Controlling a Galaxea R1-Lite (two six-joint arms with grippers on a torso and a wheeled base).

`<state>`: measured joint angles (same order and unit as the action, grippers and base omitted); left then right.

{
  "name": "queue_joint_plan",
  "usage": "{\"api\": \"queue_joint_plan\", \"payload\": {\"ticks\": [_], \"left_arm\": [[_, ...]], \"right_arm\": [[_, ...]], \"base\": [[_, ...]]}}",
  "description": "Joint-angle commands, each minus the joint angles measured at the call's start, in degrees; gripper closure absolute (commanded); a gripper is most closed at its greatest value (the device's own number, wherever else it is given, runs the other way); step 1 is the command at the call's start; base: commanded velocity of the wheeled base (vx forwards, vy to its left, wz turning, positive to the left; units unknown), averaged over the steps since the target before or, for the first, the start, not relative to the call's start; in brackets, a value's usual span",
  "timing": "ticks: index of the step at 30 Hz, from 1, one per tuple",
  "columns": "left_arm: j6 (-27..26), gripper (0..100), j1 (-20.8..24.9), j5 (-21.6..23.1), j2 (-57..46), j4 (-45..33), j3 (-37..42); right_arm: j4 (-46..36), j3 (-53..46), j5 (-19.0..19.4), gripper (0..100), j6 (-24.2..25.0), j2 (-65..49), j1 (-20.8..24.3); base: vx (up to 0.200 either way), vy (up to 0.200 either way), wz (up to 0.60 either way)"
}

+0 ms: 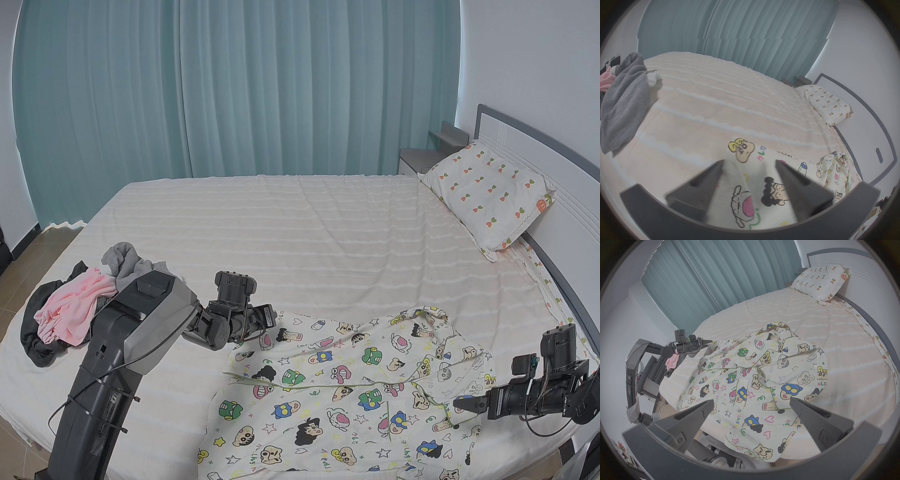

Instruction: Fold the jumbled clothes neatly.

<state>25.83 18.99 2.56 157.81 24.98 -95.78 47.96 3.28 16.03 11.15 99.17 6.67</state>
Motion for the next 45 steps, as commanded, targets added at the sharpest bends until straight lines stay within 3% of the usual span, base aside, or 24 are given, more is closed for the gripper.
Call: {"api": "queue_joint_plan", "payload": {"ticks": [1,13,34,35,45], "left_arm": [[0.1,100,-0.3,-0.2,0.6,-0.5,-0.5],[0.4,100,-4.2,-1.9,-1.7,-0.6,-0.3],[2.2,100,-5.6,-3.6,-1.3,-1.1,-1.2],[2.1,0,-5.5,-3.6,-1.2,-1.2,-1.8],[1.9,0,-2.4,-3.4,1.3,-1.2,-3.9]], "right_arm": [[0.0,0.1,0.1,0,0.0,0.6,0.0],[0.5,0.4,0.1,0,0.0,1.8,-0.3],[0.5,0.5,0.0,0,0.0,1.9,-0.3],[0.5,0.4,0.0,0,0.0,1.9,-0.2],[0.5,0.4,0.0,0,-0.1,2.5,-0.1]], "base": [[0.0,0.0,0.0],[0.0,0.0,0.0],[0.0,0.0,0.0],[0.0,0.0,0.0],[0.0,0.0,0.0]]}}
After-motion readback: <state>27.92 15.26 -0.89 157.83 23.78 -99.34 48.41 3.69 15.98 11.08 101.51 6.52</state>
